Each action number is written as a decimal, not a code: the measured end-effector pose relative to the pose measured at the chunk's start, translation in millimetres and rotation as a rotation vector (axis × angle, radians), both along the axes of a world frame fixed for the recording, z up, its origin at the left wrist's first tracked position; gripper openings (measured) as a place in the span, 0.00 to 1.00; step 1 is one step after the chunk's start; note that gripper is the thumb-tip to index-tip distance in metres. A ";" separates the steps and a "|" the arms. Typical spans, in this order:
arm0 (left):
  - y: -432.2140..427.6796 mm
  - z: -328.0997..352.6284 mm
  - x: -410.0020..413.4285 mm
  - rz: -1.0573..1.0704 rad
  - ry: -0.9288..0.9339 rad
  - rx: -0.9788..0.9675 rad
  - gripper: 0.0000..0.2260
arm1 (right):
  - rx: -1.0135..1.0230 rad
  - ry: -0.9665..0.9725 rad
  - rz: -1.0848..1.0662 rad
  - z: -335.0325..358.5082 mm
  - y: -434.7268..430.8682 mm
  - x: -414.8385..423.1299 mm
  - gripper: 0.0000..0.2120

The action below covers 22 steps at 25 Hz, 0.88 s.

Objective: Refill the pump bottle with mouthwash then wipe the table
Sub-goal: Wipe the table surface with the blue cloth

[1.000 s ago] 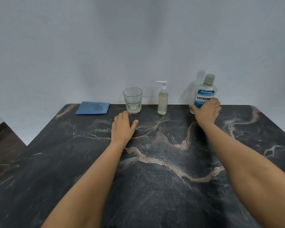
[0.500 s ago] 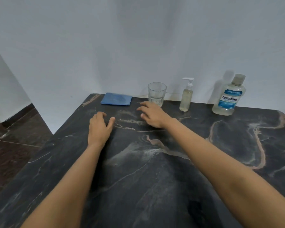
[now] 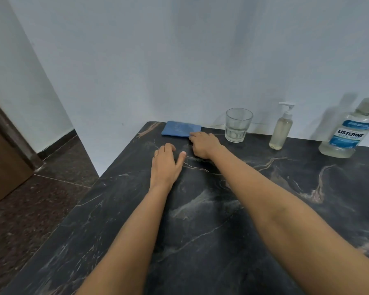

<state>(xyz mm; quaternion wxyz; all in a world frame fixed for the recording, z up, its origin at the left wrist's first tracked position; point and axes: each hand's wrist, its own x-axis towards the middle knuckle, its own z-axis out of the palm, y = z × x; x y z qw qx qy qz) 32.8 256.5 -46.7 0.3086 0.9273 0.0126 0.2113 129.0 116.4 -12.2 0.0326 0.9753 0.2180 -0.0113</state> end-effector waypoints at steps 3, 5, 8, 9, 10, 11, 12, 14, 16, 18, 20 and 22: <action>0.7 4.1 -7.0 -0.022 -0.010 -0.051 0.15 | 0.073 -0.076 0.004 4.3 -4.7 -13.5 0.18; -0.3 7.9 -16.4 -0.035 -0.015 -0.079 0.13 | 0.119 -0.122 -0.006 8.9 -17.6 -28.4 0.16; -13.8 11.7 -39.4 -0.018 0.002 -0.110 0.11 | 0.193 -0.196 -0.060 15.9 -49.0 -58.9 0.15; -23.0 13.2 -50.6 -0.012 0.010 -0.114 0.11 | 0.242 -0.209 -0.089 18.5 -60.6 -71.8 0.14; -32.8 14.5 -63.0 -0.017 0.021 -0.113 0.11 | 0.296 -0.216 -0.117 20.3 -71.7 -85.8 0.13; -42.3 15.4 -75.8 -0.033 0.033 -0.111 0.10 | 0.339 -0.211 -0.135 21.8 -81.9 -101.0 0.11; -50.9 15.8 -89.0 -0.051 0.044 -0.108 0.11 | 0.358 -0.192 -0.141 23.3 -91.3 -117.2 0.10; -63.1 15.1 -111.9 -0.062 0.061 -0.108 0.11 | 0.322 -0.137 -0.116 24.7 -106.8 -145.5 0.07; -74.0 16.9 -136.2 -0.057 0.074 -0.118 0.11 | 0.246 -0.090 -0.078 27.5 -125.6 -176.6 0.06; -85.1 18.3 -160.7 -0.067 0.084 -0.123 0.10 | 0.232 -0.058 -0.070 28.7 -146.4 -206.1 0.03; -95.8 19.3 -182.5 -0.087 0.094 -0.115 0.10 | 0.263 -0.028 -0.092 28.0 -164.2 -232.6 0.03; -103.4 17.8 -196.9 -0.097 0.106 -0.101 0.10 | 0.295 -0.001 -0.124 26.8 -172.1 -249.8 0.08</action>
